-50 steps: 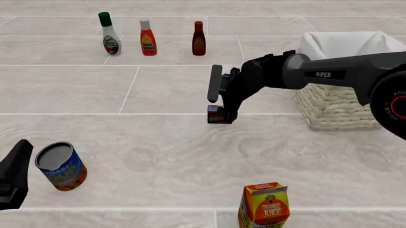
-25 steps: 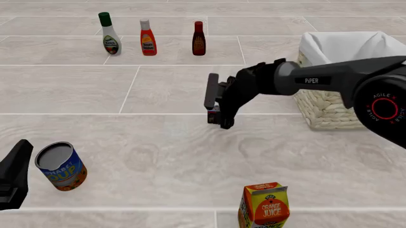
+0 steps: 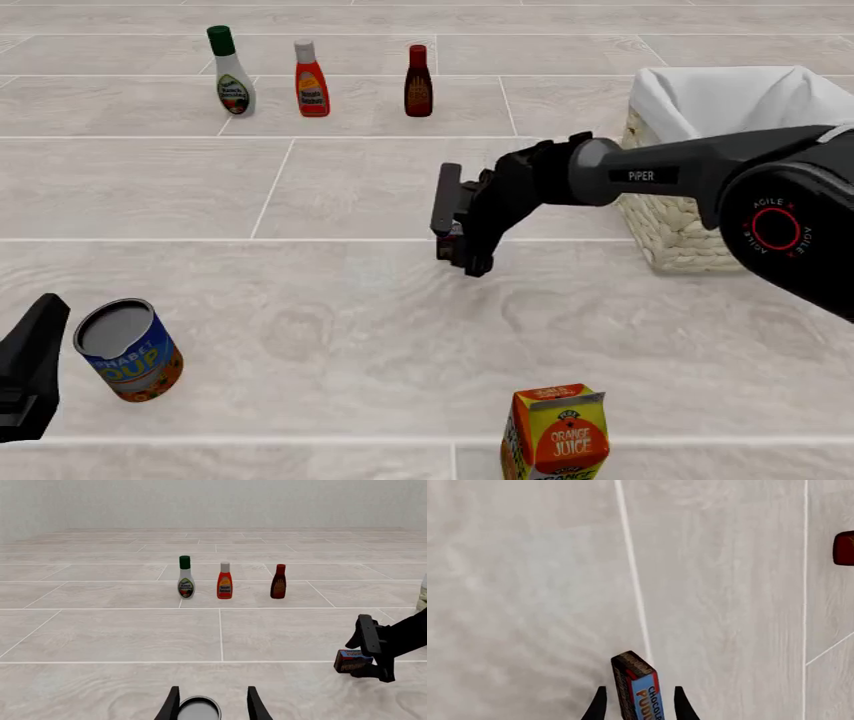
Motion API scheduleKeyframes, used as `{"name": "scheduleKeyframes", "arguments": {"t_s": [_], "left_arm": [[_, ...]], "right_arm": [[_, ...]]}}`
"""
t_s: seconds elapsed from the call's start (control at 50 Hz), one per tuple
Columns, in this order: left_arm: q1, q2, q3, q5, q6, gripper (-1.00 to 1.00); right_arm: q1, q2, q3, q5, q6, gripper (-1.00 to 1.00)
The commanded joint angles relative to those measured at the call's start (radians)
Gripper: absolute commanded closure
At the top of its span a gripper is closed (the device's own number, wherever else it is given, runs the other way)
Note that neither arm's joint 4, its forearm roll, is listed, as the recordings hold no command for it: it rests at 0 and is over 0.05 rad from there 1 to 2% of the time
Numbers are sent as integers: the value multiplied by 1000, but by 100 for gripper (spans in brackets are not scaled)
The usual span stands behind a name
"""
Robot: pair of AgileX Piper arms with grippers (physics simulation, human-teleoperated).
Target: Pick the chocolate pudding and place it in the basket.
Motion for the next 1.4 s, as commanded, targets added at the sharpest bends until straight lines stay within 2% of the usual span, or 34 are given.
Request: {"name": "scheduleKeyframes", "arguments": {"t_s": [0.02, 0.22, 0.24, 0.54, 0.84, 1.04, 1.08, 1.12, 1.2, 1.4], "left_arm": [[1, -7, 3, 4, 0, -100], [1, -7, 3, 4, 0, -100], [1, -7, 3, 4, 0, -100], [1, -7, 3, 4, 0, -100], [1, -7, 3, 4, 0, -100], [1, -7, 3, 4, 0, -100], [1, -7, 3, 4, 0, -100], [1, -7, 3, 4, 0, -100], [1, -7, 3, 4, 0, -100], [1, -7, 3, 4, 0, -100]], "right_arm": [[-6, 11, -11, 4, 3, -100], [-4, 16, -1, -4, 0, -100], [-5, 15, 1, -7, -2, 100], [-14, -38, 38, -13, -11, 100], [-18, -192, 149, -29, -23, 100], [-8, -311, 199, -16, 23, 100], [-3, -319, 200, -14, 32, 100], [15, -347, 189, -3, 76, 100], [4, -377, 202, 1, 68, 100], [4, -440, 192, 12, 143, 100]]}}
